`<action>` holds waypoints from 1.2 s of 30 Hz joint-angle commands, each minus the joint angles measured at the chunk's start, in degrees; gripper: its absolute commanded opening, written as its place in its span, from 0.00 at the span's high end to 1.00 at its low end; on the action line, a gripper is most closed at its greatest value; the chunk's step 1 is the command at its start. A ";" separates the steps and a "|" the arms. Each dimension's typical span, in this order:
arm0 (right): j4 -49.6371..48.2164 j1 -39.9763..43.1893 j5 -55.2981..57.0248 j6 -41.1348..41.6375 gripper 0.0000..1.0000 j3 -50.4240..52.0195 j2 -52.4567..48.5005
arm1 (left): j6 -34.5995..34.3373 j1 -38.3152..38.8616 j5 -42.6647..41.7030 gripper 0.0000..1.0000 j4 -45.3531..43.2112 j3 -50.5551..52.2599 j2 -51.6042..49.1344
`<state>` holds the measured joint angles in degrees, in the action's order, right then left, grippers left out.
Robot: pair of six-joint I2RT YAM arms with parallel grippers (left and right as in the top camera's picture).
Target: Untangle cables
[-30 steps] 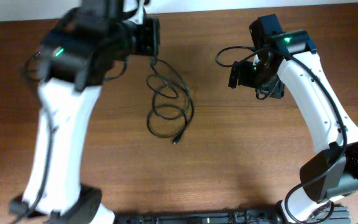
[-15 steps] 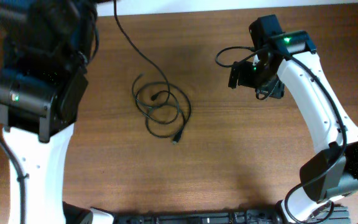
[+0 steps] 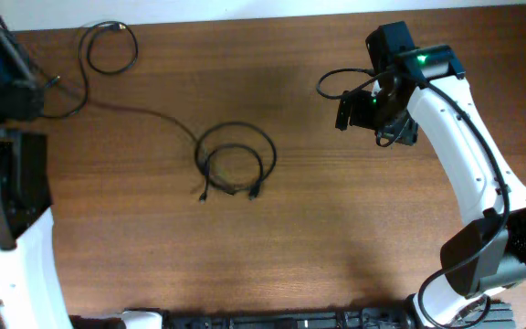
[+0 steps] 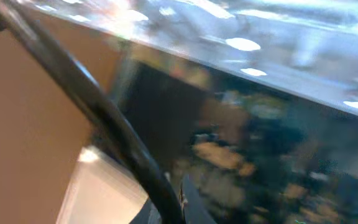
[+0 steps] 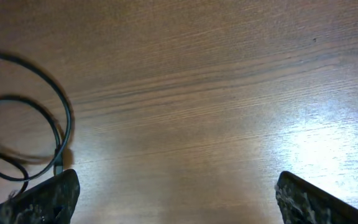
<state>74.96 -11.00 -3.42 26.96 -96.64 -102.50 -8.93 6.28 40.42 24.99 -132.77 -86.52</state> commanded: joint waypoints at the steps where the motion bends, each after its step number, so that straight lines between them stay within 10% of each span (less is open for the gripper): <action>1: 0.04 0.20 0.92 0.26 0.02 0.00 -0.15 | 0.70 -0.35 20.90 1.00 1.84 -0.39 -3.50; 7: 0.04 0.20 0.92 0.26 0.02 0.00 -0.15 | -0.31 -1.49 24.13 1.00 21.05 -0.39 -8.83; 10: 0.04 0.20 0.92 0.26 0.02 0.00 -0.15 | -18.47 -7.91 22.91 1.00 37.55 -0.39 -12.00; 13: 0.04 0.20 0.92 0.26 0.02 0.00 -0.15 | -21.92 -17.59 8.44 1.00 46.18 -0.39 -16.79; 20: 0.04 0.20 0.92 0.26 0.02 0.00 -0.15 | -24.52 -29.44 -4.96 0.99 52.39 -0.39 -26.08; 36: 0.04 0.15 0.92 0.26 0.02 0.00 -0.15 | -32.44 -38.71 -5.33 0.94 62.73 -0.33 -44.78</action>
<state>74.98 -11.00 -3.42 27.00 -96.64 -102.50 -39.53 -29.67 34.85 88.09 -133.08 -130.50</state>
